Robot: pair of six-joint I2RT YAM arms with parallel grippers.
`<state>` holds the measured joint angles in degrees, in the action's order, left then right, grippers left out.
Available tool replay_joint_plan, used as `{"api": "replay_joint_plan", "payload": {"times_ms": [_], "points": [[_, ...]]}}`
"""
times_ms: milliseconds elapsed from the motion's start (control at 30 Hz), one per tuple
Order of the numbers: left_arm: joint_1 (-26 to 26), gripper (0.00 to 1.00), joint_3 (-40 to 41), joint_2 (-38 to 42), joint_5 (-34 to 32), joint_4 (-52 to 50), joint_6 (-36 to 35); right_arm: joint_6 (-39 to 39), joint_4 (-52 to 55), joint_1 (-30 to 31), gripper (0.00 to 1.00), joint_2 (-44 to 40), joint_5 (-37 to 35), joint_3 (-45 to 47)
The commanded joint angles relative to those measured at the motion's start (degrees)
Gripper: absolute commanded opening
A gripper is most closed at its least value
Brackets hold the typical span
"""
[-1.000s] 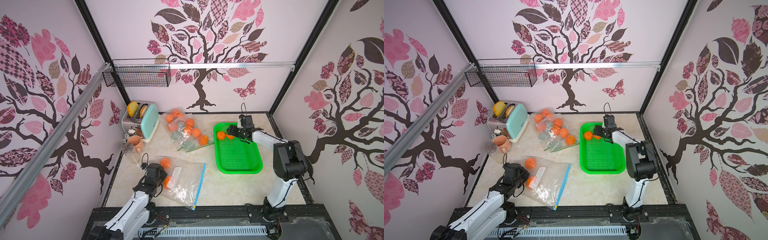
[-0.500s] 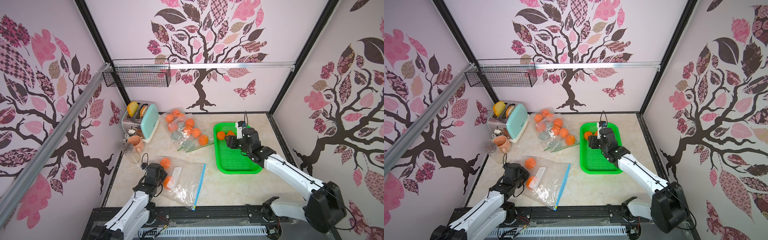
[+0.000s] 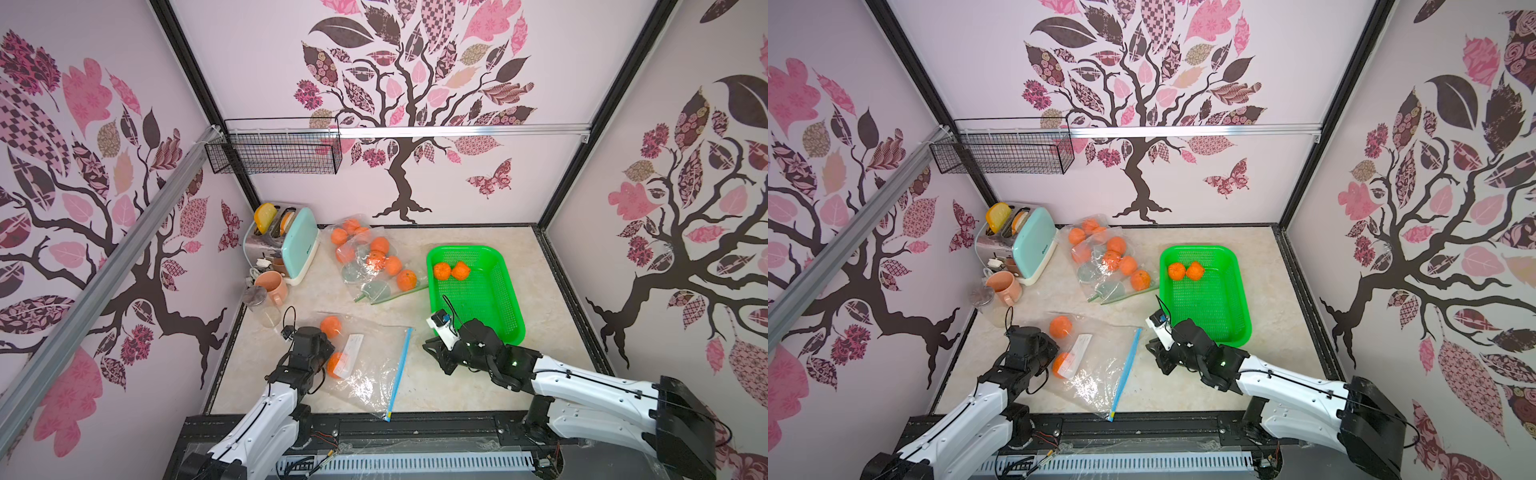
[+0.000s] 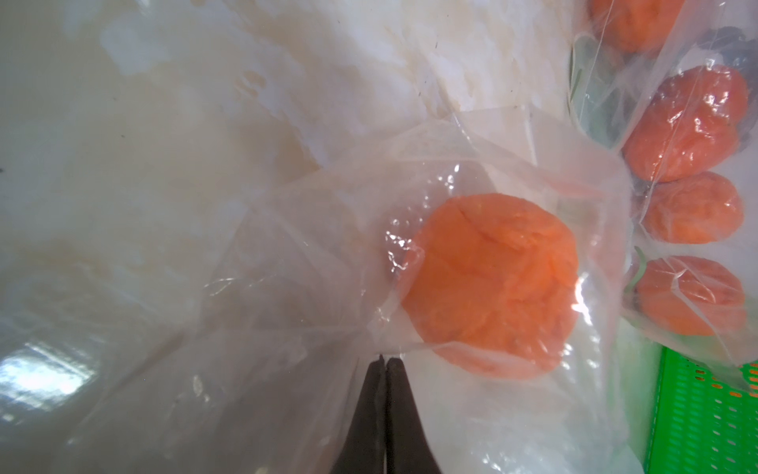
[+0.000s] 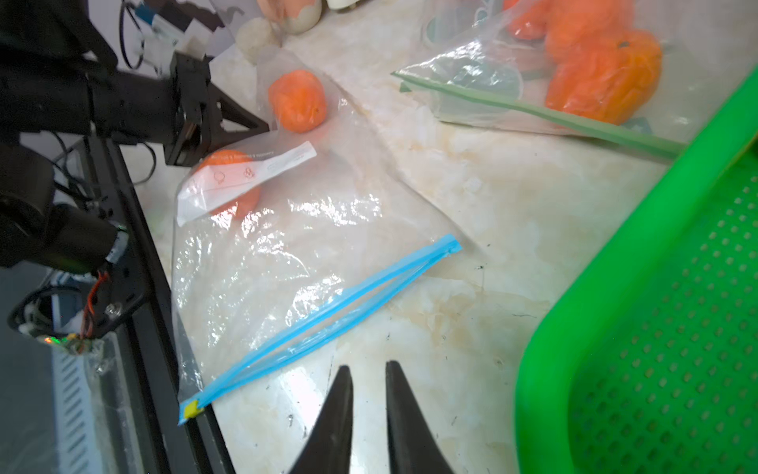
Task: Open the zip-top bag and take out the orange
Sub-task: Place the orange in the basket, then adjust the zipper food storage bag at the center of the board.
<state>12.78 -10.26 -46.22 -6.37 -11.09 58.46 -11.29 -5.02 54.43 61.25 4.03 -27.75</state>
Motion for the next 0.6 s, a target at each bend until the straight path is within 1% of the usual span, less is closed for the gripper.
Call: {"api": "replay_joint_plan", "payload": {"times_ms": [0,133,367,433,567], "points": [[-0.29,0.0,0.3,0.38,-0.13,-0.35,-0.45,1.63,-4.84,0.49,0.11,4.36,2.88,-0.2],[-0.29,0.0,0.36,0.33,-0.01,-0.25,-0.45,2.17,-10.8,1.76,0.08,11.97,3.55,0.19],[-0.37,0.0,0.35,0.33,0.14,-0.34,-0.45,2.0,-13.53,4.54,0.09,23.77,1.97,-3.28],[-0.34,0.0,0.28,0.2,0.13,-0.35,-0.45,1.82,-13.6,5.38,0.09,26.17,1.51,-4.68],[-0.38,0.0,0.34,0.18,0.23,-0.27,-0.47,1.73,-15.48,6.21,0.1,28.73,2.97,-6.37]]}}
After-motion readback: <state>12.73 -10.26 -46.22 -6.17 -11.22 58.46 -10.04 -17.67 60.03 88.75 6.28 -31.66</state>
